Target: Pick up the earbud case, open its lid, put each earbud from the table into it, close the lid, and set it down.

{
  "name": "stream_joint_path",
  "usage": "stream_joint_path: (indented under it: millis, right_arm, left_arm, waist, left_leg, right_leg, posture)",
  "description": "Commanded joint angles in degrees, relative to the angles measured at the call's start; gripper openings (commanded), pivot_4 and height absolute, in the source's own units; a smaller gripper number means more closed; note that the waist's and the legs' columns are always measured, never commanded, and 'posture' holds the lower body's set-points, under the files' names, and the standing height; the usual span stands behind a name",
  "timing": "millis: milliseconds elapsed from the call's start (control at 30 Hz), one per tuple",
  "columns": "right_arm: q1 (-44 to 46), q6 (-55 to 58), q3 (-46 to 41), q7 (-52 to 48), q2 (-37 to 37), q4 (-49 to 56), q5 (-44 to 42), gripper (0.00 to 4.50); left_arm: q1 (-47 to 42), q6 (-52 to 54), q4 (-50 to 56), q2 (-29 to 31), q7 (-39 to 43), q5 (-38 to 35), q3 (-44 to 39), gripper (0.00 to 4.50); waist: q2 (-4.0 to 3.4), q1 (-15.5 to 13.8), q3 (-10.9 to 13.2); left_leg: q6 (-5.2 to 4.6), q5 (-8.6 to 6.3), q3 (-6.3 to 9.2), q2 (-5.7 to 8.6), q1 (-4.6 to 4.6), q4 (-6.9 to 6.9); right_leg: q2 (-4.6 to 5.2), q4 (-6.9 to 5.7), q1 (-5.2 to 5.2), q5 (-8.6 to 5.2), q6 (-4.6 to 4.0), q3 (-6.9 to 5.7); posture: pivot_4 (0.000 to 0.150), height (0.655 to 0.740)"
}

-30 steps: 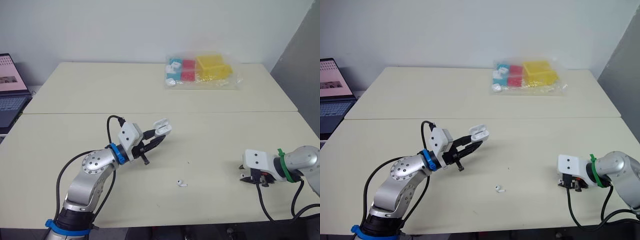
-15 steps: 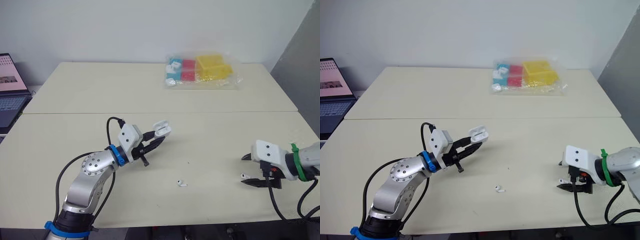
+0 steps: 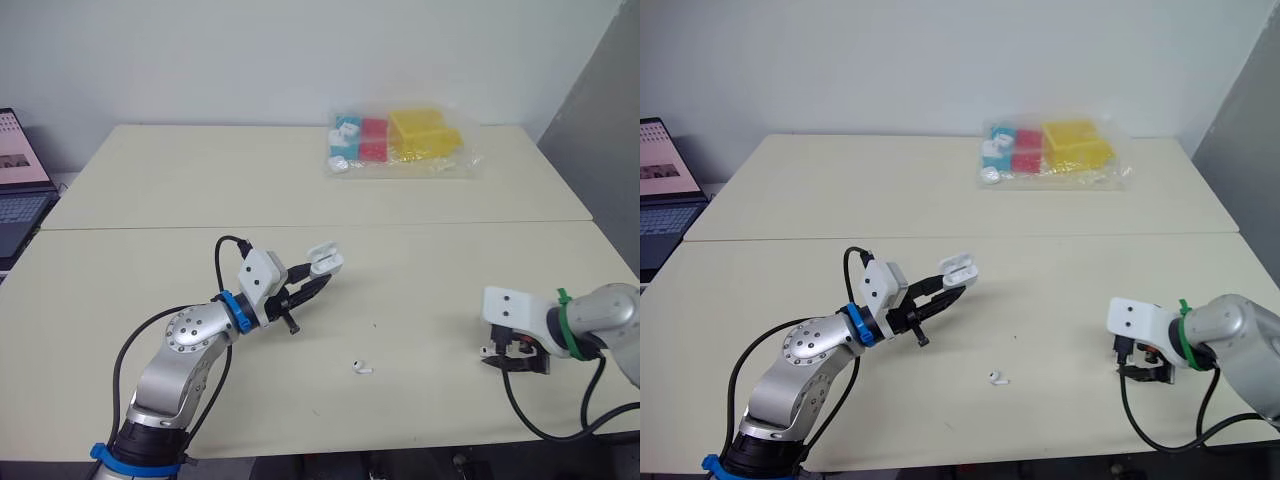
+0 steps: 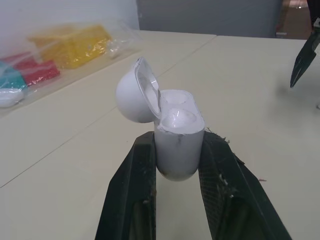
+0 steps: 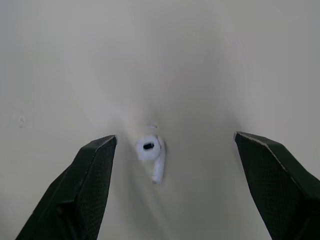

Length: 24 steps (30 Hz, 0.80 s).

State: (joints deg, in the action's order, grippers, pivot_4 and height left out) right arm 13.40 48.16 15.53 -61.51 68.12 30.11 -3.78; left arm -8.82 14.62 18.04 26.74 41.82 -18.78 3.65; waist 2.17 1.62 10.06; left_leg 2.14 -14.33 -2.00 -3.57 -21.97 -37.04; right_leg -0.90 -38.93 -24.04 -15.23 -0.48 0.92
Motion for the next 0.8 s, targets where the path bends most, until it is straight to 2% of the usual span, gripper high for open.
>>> stream_joint_path:
  millis: [33, 433, 800]
  right_arm:
    - [1.8, 0.2, 1.3, -0.3, -0.6, -0.7, 0.8, 3.91]
    - [0.4, -2.2, 1.3, -3.0, 3.0, -1.4, 0.9, 3.91]
    - [0.6, -2.5, 2.2, -2.6, 2.1, -2.4, 1.6, 3.91]
  left_arm:
    - [0.1, -0.2, 2.8, 0.2, -0.4, -0.1, -0.4, 0.79]
    - [0.3, 0.0, 3.2, 0.3, -0.7, 0.0, -0.4, 0.79]
    - [0.0, -0.1, 3.0, 0.2, -1.0, -0.1, -0.1, 0.79]
  waist:
    - [0.00, 0.0, 0.0]
    - [0.00, -0.1, 0.0]
    - [0.00, -0.1, 0.0]
  left_leg:
    - [0.00, 0.00, 0.00, 0.00, -0.01, 0.00]
    - [0.00, 0.00, -0.01, 0.01, 0.00, -0.02]
    - [0.00, 0.00, -0.01, -0.01, 0.02, -0.02]
  right_leg:
    - [0.00, 0.00, 0.00, 0.00, 0.00, 0.01]
    - [0.01, 0.00, 0.00, 0.00, 0.00, 0.01]
    - [0.01, -0.02, 0.00, 0.01, 0.00, 0.01]
  posture:
    - [0.150, 0.7389]
    - [0.150, 0.7389]
    - [0.150, 0.7389]
